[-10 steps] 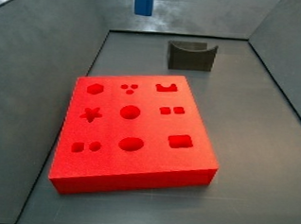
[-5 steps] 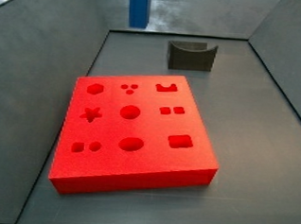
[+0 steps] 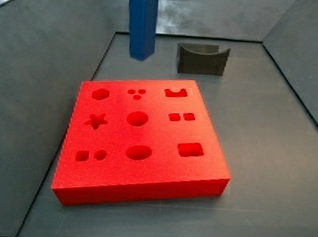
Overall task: Pick up the rectangle object. Move up. Move to above the board. Insert the rectangle object.
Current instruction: Insert the rectangle object.
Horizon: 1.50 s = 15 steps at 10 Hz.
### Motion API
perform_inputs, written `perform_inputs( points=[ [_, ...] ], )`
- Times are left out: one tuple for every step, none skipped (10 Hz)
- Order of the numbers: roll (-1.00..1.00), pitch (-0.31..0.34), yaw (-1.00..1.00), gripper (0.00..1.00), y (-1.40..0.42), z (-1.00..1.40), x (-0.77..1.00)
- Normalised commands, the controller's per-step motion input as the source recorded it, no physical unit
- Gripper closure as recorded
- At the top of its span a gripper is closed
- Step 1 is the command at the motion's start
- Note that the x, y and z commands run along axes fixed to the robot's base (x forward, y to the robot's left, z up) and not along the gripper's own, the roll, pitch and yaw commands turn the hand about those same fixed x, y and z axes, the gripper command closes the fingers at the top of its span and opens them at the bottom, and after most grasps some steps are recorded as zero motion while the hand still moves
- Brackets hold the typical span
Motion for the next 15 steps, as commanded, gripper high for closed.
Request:
perform_inputs(
  points=[
    [-0.08, -0.026, -0.87, 1.0, -0.2, -0.27, 0.0],
    [-0.09, -0.043, -0.78, 1.0, -0.29, -0.24, 0.0],
    [-0.11, -0.036, -0.68, 1.0, -0.38, -0.19, 0.0],
    [-0.12, -0.033, -0.63, 1.0, -0.41, -0.17, 0.0],
    [-0.11, -0.043, -0.65, 1.0, -0.41, -0.2, 0.0],
    [-0.1, -0.049, -0.67, 1.0, -0.4, -0.23, 0.0],
    [-0.16, -0.004, -0.58, 1.0, -0.36, -0.07, 0.1],
    [0.0, -0.061, 0.03, 1.0, 0.0, 0.0, -0.08],
    [0.0, 0.0, -0.18, 1.0, -0.17, -0.16, 0.0],
    [0.0, 0.0, -0.84, 1.0, -0.21, -0.28, 0.15],
    [0.01, 0.0, -0.72, 1.0, -0.22, -0.34, 0.29],
    [0.12, 0.0, -0.3, 1.0, -0.16, -0.53, 0.75],
    [0.13, 0.024, -0.07, 1.0, -0.06, -0.47, 0.99],
    [0.13, 0.091, 0.0, 1.0, -0.04, -0.31, 1.0],
    [0.07, 0.123, 0.0, 1.0, -0.06, 0.0, 1.0]
  ],
)
